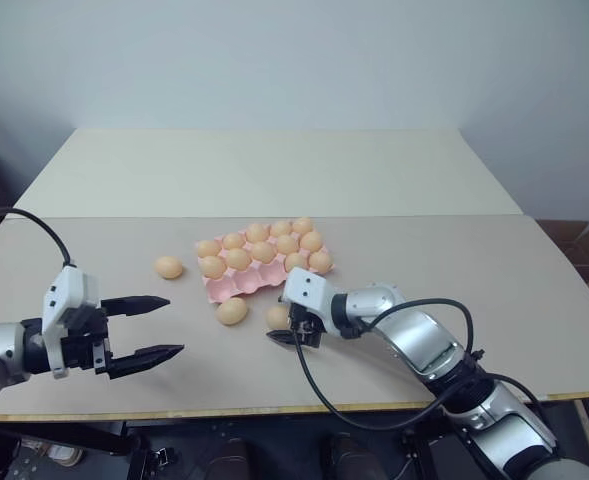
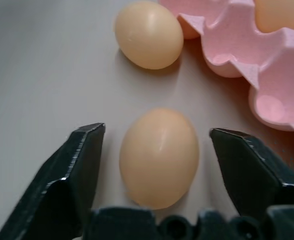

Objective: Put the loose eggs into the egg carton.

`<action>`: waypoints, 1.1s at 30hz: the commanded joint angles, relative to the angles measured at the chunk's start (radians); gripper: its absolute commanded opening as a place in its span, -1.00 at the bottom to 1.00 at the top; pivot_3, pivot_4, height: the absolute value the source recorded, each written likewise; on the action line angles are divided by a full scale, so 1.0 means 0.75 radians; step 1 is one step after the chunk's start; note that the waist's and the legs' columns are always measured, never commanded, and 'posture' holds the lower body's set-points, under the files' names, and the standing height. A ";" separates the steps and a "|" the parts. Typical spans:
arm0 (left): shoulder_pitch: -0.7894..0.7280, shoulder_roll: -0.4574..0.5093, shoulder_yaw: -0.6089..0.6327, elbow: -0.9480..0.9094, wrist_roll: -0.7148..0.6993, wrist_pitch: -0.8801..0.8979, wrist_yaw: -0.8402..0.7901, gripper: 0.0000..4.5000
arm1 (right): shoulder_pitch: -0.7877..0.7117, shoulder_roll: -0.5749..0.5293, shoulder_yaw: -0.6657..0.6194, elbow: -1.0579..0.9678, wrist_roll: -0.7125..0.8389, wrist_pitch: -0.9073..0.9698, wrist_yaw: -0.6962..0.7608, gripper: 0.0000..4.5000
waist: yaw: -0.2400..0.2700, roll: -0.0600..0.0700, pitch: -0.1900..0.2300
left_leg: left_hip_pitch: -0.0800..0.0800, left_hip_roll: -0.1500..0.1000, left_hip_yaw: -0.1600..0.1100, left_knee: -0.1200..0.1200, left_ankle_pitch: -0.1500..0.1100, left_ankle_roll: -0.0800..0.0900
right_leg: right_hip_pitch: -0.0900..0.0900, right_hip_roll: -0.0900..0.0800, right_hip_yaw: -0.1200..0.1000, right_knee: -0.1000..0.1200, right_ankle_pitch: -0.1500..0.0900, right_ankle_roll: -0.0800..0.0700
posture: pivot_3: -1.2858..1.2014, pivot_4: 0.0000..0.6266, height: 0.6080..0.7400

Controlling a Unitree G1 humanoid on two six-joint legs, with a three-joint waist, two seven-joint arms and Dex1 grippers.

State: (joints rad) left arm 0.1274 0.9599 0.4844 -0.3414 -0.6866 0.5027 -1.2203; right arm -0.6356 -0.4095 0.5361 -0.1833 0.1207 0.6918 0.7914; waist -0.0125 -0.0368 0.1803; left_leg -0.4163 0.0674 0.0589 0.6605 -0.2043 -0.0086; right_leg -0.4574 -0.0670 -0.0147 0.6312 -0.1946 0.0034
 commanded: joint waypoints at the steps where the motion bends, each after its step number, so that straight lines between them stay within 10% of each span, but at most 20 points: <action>1: 0.007 0.007 0.047 -0.035 -0.012 -0.009 0.008 1.00 | -0.011 0.005 -0.046 -0.055 0.019 -0.009 0.024 0.11 | 0.000 0.000 0.000 | 0.000 0.000 0.000 0.000 0.000 0.000 | 0.000 0.000 0.000 0.000 0.000 0.000 | 0.03 -0.52 1.00; 3: 0.007 0.006 0.048 -0.034 -0.011 -0.012 0.013 1.00 | -0.028 0.017 -0.082 -0.067 0.036 0.003 0.023 -0.16 | 0.000 0.000 0.000 | 0.000 0.001 0.000 0.000 0.000 0.000 | 0.000 0.001 0.000 0.000 0.000 0.000 | 0.03 -0.52 1.00; 19: 0.016 0.008 0.068 -0.030 -0.006 -0.025 0.021 1.00 | -0.298 0.251 -0.209 0.365 -0.056 -0.202 -0.143 -0.16 | -0.002 -0.001 0.000 | 0.001 0.008 0.000 0.000 0.000 0.000 | -0.001 0.009 0.001 0.000 0.004 -0.004 | 0.03 -0.52 1.00; 27: 0.016 0.015 0.081 -0.028 -0.009 -0.012 0.024 1.00 | -0.302 0.269 -0.319 0.287 -0.019 -0.159 -0.143 0.93 | -0.007 -0.001 0.000 | 0.001 0.009 0.001 0.000 0.000 0.000 | -0.001 0.009 0.001 0.000 0.005 -0.004 | 0.03 -0.52 1.00; 33: 0.040 0.014 0.099 -0.013 0.002 -0.013 0.023 1.00 | -0.103 0.002 -0.576 -0.080 0.207 -0.029 0.015 0.97 | 0.013 -0.002 -0.001 | 0.000 0.009 0.001 0.000 0.000 -0.001 | 0.000 0.008 0.000 -0.003 0.004 -0.004 | 0.03 -0.52 1.00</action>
State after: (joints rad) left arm 0.1578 0.9599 0.5303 -0.3392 -0.6850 0.5013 -1.1996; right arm -0.7244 -0.3844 0.1672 -0.1747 0.2266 0.6476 0.7741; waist -0.0024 -0.0381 0.1794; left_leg -0.4161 0.0740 0.0603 0.6604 -0.2048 -0.0095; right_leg -0.4573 -0.0611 -0.0142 0.6285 -0.1917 0.0000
